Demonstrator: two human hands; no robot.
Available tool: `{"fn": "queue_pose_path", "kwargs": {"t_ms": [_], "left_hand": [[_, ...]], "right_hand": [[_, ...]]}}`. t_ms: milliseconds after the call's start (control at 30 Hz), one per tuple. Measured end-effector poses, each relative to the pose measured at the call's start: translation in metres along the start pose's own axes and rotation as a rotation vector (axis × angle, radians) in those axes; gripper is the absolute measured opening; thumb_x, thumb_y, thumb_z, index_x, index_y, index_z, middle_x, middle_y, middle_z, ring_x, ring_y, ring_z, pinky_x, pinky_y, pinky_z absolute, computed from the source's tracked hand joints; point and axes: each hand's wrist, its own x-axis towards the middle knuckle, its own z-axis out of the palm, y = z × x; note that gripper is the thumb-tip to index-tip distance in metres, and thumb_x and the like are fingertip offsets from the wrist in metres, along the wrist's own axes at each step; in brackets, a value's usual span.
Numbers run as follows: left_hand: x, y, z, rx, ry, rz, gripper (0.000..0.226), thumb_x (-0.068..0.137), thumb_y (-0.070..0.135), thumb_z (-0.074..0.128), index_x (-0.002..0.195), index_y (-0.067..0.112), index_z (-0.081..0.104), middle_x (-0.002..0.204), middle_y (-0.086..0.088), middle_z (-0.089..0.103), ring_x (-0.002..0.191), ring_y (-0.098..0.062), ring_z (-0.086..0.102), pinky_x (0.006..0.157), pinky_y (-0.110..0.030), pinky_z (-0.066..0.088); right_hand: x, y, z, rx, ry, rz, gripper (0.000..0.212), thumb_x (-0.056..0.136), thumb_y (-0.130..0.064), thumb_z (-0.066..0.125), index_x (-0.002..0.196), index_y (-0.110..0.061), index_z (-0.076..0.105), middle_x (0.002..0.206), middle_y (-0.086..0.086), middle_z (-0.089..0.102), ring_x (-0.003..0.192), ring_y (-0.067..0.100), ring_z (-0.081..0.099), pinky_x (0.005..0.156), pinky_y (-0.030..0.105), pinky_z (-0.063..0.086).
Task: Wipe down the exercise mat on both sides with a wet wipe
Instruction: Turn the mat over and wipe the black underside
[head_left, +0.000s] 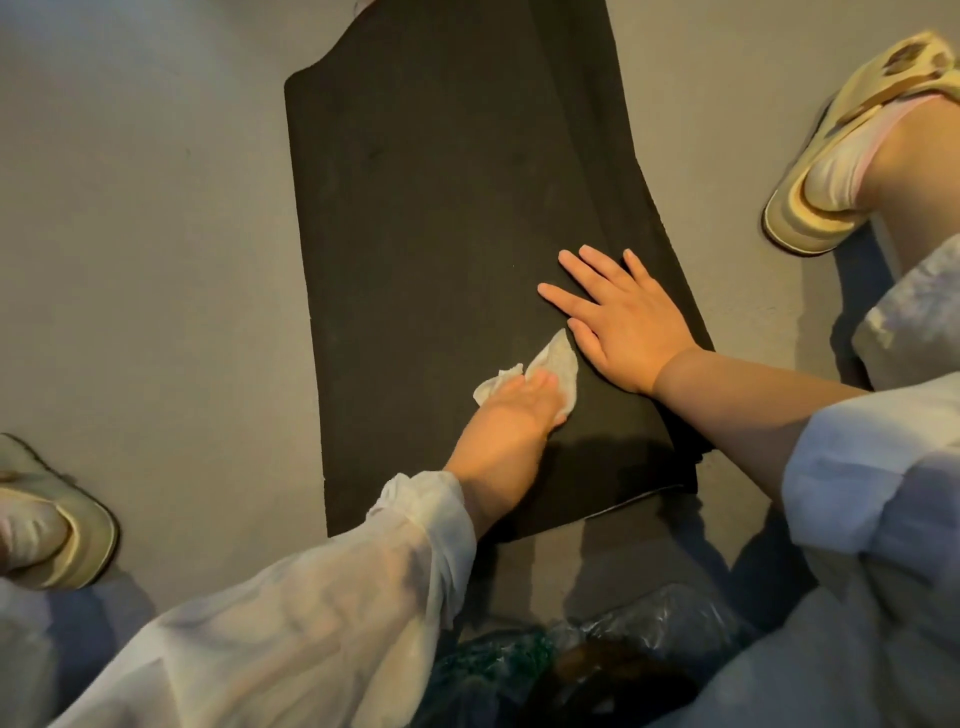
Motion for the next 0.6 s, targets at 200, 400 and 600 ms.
{"fn": "queue_pose_path", "kwargs": {"t_ms": [200,400,600], "left_hand": [[-0.042,0.008,0.021,-0.039,-0.058,0.128,0.05,0.102,0.016,0.033,0.148,0.009,0.016,0.157,-0.006,0.013,0.144,-0.014,0.01,0.105,-0.016,-0.01],[-0.062,0.002,0.037,-0.22,-0.034,0.198,0.039,0.101,0.012,0.036,0.14,0.009,0.04,0.146,-0.006,0.039,0.135,-0.014,0.032,0.105,-0.013,0.011],[-0.049,-0.031,-0.003,-0.662,0.416,0.183,0.023,0.097,0.01,0.045,0.105,0.014,0.067,0.098,0.009,0.06,0.095,0.002,0.053,0.085,-0.01,0.037]], "right_hand": [[-0.001,-0.001,0.001,-0.006,-0.004,0.008,0.051,0.097,-0.038,0.023,0.147,-0.031,0.026,0.157,0.005,0.017,0.145,0.025,0.01,0.116,0.044,0.007],[-0.003,-0.005,0.0,-0.006,0.004,0.033,0.051,0.098,-0.04,0.021,0.148,-0.032,0.022,0.158,0.004,0.013,0.146,0.024,0.006,0.115,0.04,0.003],[-0.005,-0.004,0.0,0.014,0.007,0.03,0.053,0.096,-0.039,0.02,0.148,-0.032,0.021,0.158,0.005,0.012,0.146,0.024,0.005,0.115,0.04,0.002]]}}
